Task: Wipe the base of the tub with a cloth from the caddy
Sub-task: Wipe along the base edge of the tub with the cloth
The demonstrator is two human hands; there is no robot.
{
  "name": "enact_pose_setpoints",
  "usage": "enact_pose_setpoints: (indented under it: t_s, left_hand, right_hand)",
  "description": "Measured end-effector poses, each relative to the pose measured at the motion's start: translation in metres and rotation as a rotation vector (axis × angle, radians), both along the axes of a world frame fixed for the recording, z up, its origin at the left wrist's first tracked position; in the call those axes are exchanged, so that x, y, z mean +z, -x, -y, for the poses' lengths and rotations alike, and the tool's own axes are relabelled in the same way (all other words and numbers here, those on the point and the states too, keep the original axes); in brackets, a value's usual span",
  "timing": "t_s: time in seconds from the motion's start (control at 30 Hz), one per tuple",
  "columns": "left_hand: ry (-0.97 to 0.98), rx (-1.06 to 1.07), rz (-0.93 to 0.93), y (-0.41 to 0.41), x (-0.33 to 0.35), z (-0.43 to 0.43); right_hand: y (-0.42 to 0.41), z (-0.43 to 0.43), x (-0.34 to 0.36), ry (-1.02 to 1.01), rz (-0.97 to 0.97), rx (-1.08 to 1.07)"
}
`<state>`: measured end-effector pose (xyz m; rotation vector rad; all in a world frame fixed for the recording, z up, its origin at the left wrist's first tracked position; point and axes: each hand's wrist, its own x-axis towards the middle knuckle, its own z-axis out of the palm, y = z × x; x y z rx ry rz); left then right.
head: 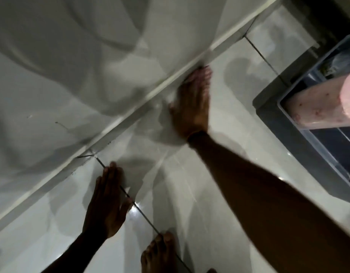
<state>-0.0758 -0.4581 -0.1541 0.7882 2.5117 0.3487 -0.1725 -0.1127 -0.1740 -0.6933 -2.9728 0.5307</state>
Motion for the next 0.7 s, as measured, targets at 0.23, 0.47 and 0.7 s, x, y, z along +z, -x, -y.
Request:
enact_pose_setpoints:
  t_s: [0.23, 0.47, 0.7]
  left_hand:
    - [0.103, -0.025, 0.0, 0.004, 0.003, 0.002]
    - [0.197, -0.04, 0.063, 0.016, 0.027, -0.003]
    - [0.177, -0.198, 0.042, 0.006, 0.123, -0.08]
  right_hand:
    - [-0.064, 0.16, -0.008, 0.215, -0.024, 0.575]
    - [-0.062, 0.126, 0.039, 0.802, 0.025, 0.443]
    - [-0.157, 0.051, 0.15, 0.948, -0.149, -0.245]
